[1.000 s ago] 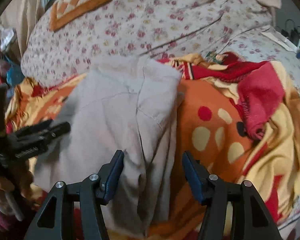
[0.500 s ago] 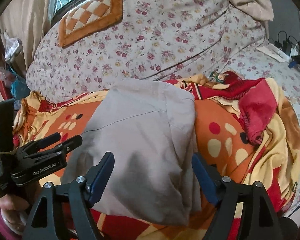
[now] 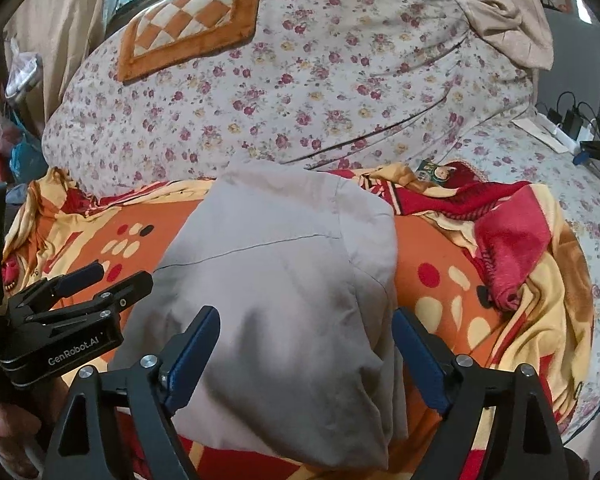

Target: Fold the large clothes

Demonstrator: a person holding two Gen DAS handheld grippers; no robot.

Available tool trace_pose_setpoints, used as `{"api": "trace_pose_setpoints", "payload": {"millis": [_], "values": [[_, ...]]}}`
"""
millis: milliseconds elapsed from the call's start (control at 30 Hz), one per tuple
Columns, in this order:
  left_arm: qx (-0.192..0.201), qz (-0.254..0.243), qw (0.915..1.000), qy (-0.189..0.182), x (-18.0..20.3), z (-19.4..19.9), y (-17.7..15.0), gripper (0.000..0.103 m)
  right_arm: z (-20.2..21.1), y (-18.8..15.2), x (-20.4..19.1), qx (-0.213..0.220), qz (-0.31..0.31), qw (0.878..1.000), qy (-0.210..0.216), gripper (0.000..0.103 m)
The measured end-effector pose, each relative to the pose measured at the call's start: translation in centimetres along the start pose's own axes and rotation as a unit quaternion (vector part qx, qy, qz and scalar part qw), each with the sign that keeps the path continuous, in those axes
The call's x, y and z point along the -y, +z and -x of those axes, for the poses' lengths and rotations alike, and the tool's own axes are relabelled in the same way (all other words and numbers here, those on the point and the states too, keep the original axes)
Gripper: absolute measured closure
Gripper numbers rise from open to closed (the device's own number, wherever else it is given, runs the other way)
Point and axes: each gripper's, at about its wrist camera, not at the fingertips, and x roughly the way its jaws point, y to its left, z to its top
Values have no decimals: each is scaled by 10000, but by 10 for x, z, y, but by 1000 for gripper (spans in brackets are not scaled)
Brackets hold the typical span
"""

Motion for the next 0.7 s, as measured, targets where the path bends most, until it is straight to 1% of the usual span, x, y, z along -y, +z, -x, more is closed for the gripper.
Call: {"api": "trace_pose_setpoints", "payload": {"millis": [467,700], "values": [[17,-130,9999,62,5,-2,-2,25,-6,-2,1,-78,-67,9999,-24,17],[-36,-190,9998,66,5,-6,-5,25,-10,-3,3,-154,-129,9998,-2,16]]}}
